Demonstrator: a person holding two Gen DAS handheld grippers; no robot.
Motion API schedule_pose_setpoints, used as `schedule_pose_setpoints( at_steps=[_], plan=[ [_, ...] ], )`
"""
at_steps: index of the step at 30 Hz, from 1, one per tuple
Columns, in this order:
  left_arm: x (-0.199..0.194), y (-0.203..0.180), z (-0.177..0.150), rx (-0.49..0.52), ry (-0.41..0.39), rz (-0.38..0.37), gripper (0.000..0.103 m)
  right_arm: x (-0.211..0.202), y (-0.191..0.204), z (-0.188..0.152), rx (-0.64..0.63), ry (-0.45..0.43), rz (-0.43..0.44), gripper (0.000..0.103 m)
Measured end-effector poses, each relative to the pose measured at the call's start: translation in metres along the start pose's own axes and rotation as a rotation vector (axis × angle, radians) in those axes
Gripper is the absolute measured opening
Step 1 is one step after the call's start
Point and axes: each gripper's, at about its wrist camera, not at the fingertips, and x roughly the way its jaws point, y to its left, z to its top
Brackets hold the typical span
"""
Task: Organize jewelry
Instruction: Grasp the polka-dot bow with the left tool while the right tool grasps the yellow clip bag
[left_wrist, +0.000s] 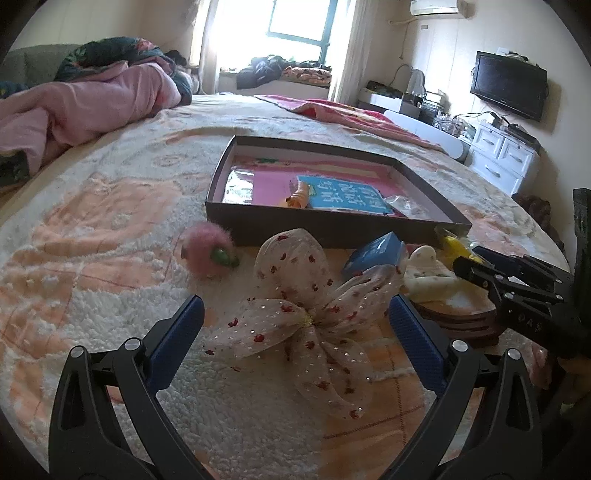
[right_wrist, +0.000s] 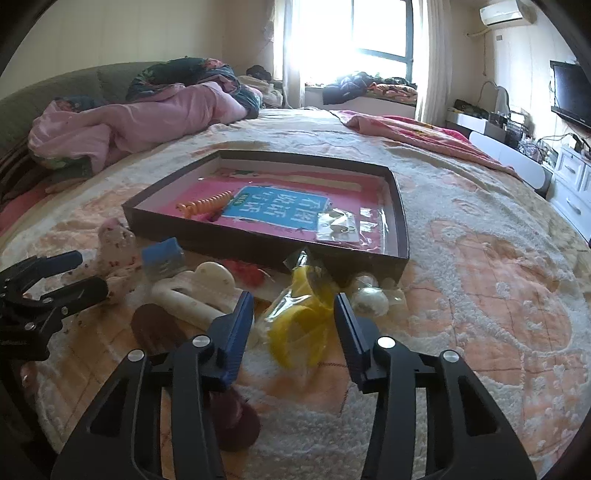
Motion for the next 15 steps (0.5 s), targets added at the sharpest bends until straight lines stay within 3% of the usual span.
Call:
schedule_pose_setpoints(
  at_steps=[4,7,9,12,15],
  plan=[
    [0.007,-0.002,0.000,0.015,0.030,-0.007,0.082,0.008,-0.004,-0.001,0.015,0.039,-0.003,0.036],
    [0.010,-0.003,-0.001,0.019,0.051,-0.008,0.064,0.009,-0.006,0.000,0.025,0.043,0.000,0.032],
    [0.011,-0.003,-0.002,0.019,0.060,-0.013,0.045,0.009,-0.008,-0.001,0.032,0.040,0.003,0.029],
    [0.011,-0.003,-0.003,0.023,0.066,-0.020,0.029,0.006,-0.010,0.001,0.043,0.029,0.012,0.025],
    [0.008,-0.004,-0.002,0.030,0.062,-0.022,0.023,0.001,-0.012,0.003,0.054,0.004,0.036,0.022]
  ],
)
